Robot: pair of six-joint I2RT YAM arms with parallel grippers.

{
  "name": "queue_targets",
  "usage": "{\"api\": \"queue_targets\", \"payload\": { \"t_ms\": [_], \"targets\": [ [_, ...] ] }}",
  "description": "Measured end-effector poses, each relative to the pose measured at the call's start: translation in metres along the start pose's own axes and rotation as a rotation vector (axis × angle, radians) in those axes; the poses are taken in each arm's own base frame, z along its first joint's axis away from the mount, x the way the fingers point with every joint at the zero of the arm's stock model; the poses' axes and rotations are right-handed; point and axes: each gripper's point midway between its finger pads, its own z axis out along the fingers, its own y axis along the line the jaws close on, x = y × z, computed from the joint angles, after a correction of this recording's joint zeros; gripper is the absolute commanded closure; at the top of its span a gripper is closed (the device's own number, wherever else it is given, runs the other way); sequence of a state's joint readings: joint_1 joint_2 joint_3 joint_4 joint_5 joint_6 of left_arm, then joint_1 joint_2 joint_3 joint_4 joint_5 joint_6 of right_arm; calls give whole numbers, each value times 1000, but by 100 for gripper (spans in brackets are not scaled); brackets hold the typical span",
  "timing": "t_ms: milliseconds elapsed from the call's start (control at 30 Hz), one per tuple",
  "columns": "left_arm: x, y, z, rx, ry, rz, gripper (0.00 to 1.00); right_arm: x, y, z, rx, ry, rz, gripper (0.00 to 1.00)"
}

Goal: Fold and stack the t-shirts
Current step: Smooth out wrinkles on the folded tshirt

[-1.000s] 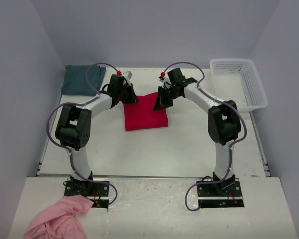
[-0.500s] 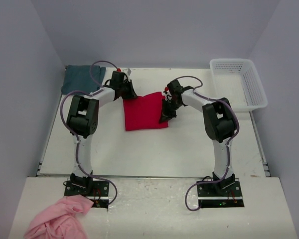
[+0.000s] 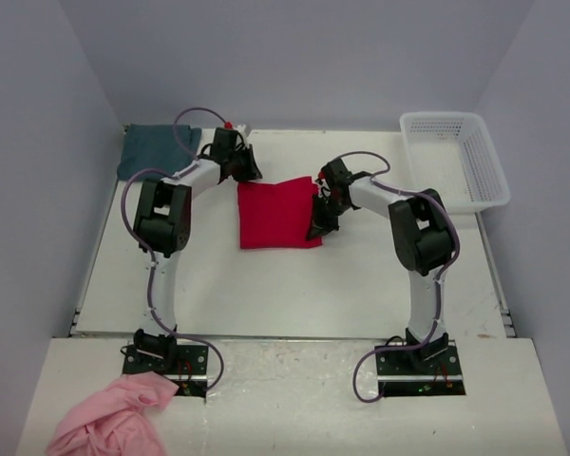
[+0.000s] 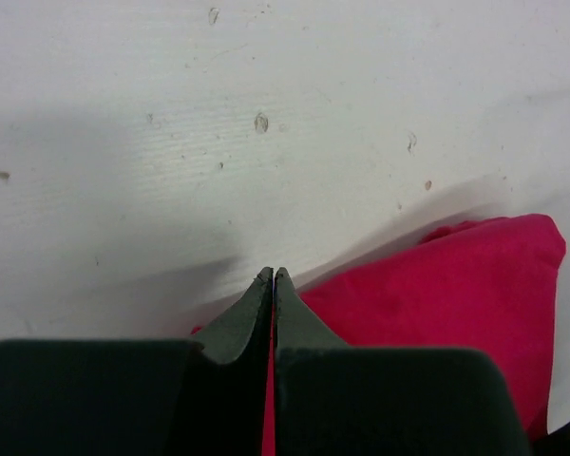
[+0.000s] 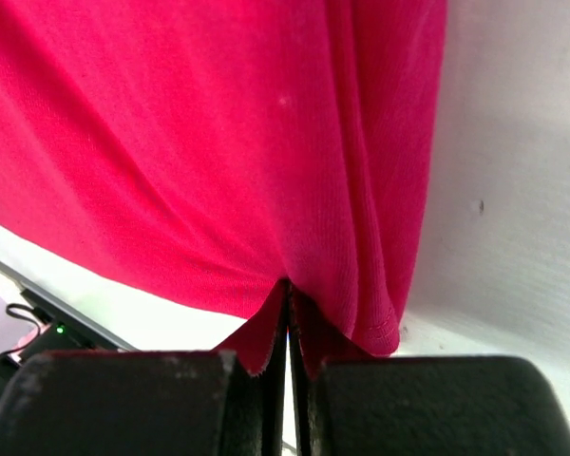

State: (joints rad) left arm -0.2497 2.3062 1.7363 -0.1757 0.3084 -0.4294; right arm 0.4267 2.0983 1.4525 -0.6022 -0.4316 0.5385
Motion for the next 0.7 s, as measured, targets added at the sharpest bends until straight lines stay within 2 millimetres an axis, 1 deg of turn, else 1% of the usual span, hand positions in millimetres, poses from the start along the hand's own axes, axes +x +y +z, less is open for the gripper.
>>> {"api": "queue_targets", "payload": {
  "t_ms": [67,133,200,300,367,433,467,500,600,667,700],
  "targets": [
    [-1,-3,-14,-5,-6,3,100,2,-1,-2,6,-3,-5,100],
    [-3,-10,-36,-6,-23,7,100,4,-2,-6,23,-15,-16,100],
    [-13,-23,-64,5,-63,19,100,7,-1,-13,36,-30,-33,100],
    [-32,-48,-110,42,-145,41,100,8,8,-30,38,-62,-61,100],
    [-38,-61,-134,66,-191,46,100,6,16,-43,36,-85,-78,100],
    [-34,-70,-146,79,-210,43,100,-5,27,-55,28,-113,-98,100],
    [-26,-73,-148,77,-208,34,100,-13,33,-61,34,-128,-108,100],
    [-15,-75,-148,72,-190,27,100,-24,41,-65,28,-149,-123,100],
    [33,-74,-136,35,-101,5,100,-64,66,-78,17,-226,-177,100],
    [68,-69,-128,-2,-29,-5,100,-84,73,-81,25,-263,-205,100],
    [83,-66,-126,-18,2,-8,100,-93,75,-80,28,-273,-221,100]
  ]
}}
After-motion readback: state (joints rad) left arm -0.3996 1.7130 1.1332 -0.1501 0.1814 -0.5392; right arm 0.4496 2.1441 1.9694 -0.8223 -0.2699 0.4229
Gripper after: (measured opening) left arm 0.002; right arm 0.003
